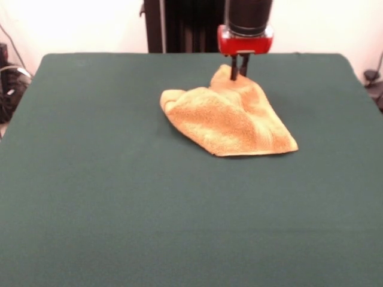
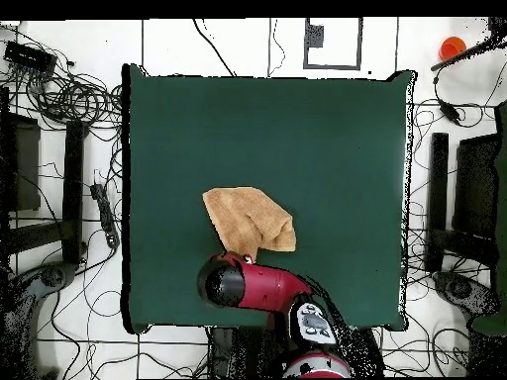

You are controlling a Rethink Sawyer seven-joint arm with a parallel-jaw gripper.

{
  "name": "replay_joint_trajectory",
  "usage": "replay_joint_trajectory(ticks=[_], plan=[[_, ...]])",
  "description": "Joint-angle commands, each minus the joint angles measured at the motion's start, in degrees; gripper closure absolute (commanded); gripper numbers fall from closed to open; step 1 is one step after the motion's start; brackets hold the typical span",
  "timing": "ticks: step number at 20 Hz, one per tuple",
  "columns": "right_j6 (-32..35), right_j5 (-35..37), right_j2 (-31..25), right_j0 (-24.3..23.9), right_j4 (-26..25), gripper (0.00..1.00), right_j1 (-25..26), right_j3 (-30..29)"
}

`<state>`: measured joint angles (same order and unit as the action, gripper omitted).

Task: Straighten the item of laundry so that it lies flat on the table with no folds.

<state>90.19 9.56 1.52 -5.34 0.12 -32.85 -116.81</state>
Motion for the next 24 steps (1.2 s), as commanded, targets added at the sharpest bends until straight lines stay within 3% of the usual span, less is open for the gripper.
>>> replay_joint_trajectory(ticks=[1,15,24], plan=[[16.8,2.1,-4.9,4.4,6.9,1.00,1.8,-0.2],[15.1,2.3,-5.8,4.2,10.2,1.00,0.1,-2.8],[17.6,3.3,-6.2,6.6,13.9,1.00,-2.5,-5.0]])
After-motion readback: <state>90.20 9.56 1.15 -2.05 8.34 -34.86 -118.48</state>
